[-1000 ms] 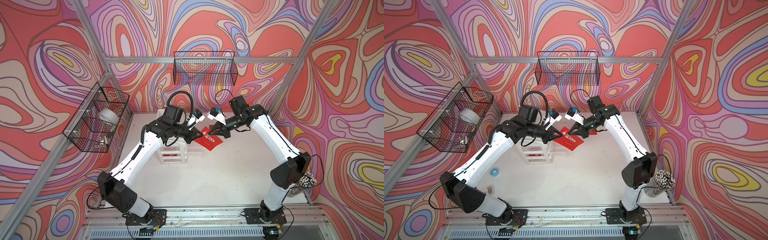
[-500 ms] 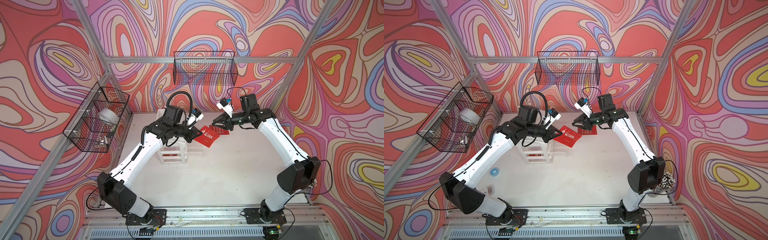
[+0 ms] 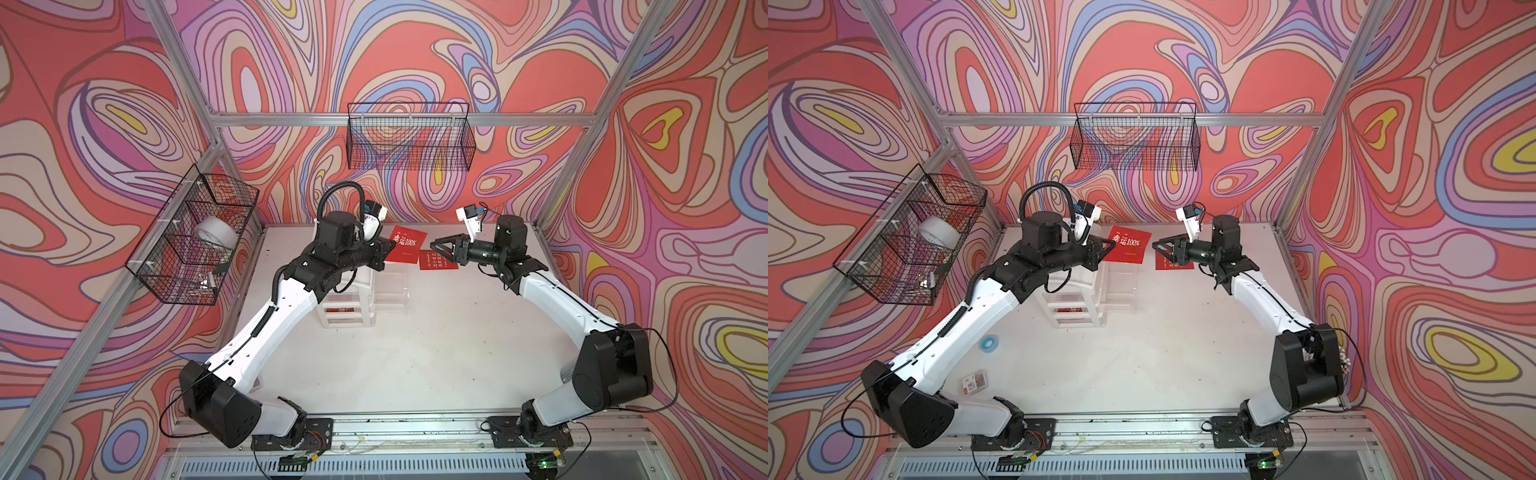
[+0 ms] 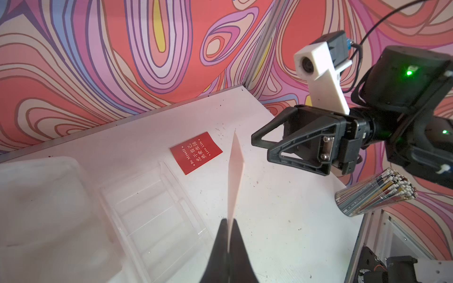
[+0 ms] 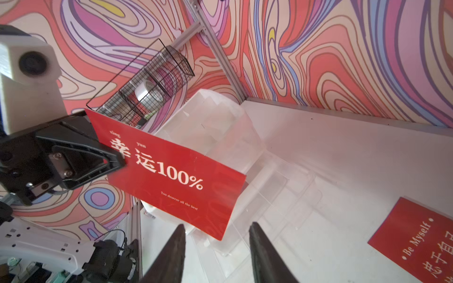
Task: Take the postcards out of the drawer
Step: Place the postcard at the center of the board.
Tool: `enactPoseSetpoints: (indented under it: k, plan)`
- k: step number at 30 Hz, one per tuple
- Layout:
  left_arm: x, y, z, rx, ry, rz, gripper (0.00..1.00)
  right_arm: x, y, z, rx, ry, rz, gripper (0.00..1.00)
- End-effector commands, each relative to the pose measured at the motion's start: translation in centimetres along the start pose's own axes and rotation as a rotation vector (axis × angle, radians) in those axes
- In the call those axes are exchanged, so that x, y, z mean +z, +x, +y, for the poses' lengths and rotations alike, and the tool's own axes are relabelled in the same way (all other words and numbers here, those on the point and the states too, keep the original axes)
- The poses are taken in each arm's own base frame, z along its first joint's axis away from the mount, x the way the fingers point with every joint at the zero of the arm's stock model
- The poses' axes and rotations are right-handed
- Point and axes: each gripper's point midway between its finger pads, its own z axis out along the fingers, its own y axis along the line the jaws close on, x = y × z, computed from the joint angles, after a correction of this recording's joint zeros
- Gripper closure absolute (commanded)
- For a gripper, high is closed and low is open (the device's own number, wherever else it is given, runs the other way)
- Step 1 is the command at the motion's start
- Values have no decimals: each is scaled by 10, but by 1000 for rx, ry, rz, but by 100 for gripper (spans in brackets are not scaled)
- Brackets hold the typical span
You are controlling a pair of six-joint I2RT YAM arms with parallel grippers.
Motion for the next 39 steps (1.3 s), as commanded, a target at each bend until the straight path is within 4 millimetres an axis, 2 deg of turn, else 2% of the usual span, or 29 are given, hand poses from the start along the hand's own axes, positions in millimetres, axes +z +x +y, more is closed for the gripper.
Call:
enactPoseSetpoints:
  k: [1, 12, 39]
  plan:
    - [2, -20, -9, -25, 42, -80, 100, -7, -28, 25, -40, -69, -103, 53]
    - [4, -23, -29, -21, 178, -122, 100, 0, -26, 23, -17, -123, -100, 48]
    - [-14, -28, -37, 9, 191, -154, 100, 12, -27, 11, 11, -134, -84, 50]
